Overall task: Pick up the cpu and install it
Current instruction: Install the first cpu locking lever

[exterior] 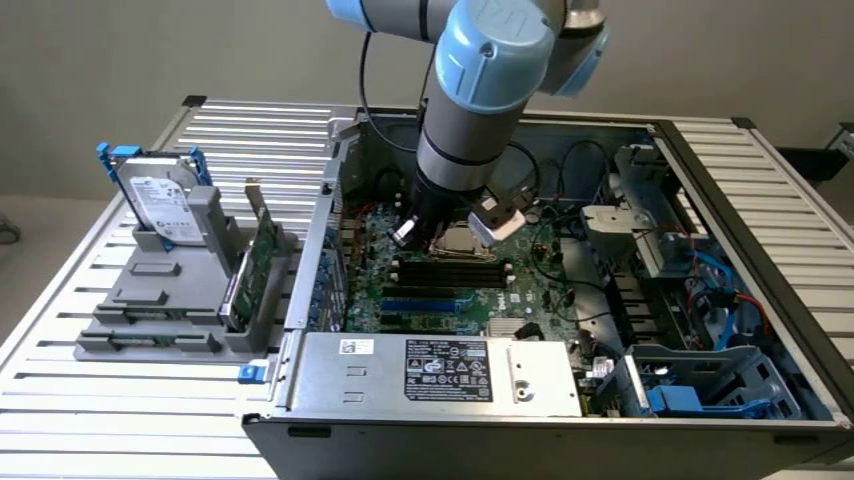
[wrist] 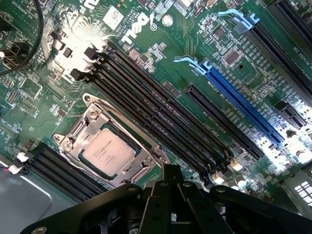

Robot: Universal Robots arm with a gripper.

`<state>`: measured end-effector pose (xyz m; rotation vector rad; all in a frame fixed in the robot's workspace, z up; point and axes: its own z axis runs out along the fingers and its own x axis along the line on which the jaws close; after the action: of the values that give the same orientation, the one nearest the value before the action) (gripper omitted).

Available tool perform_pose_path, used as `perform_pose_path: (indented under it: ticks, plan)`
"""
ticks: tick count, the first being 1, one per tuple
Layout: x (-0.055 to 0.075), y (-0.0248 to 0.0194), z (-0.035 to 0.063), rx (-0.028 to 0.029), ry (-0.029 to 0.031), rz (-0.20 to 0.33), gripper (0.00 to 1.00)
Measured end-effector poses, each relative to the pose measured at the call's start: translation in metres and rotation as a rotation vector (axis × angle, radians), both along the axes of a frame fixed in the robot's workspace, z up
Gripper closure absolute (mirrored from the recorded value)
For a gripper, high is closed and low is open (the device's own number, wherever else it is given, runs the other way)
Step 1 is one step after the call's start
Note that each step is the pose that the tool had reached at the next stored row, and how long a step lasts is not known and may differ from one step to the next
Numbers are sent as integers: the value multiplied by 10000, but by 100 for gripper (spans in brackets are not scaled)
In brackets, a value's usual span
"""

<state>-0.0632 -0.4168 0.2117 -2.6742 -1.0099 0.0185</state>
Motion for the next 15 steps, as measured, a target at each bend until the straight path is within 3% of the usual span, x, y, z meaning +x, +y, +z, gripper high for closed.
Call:
perform_pose_path:
  ticks: [15]
  plan:
    - [-10, 78, -112, -10, 15, -288, 89]
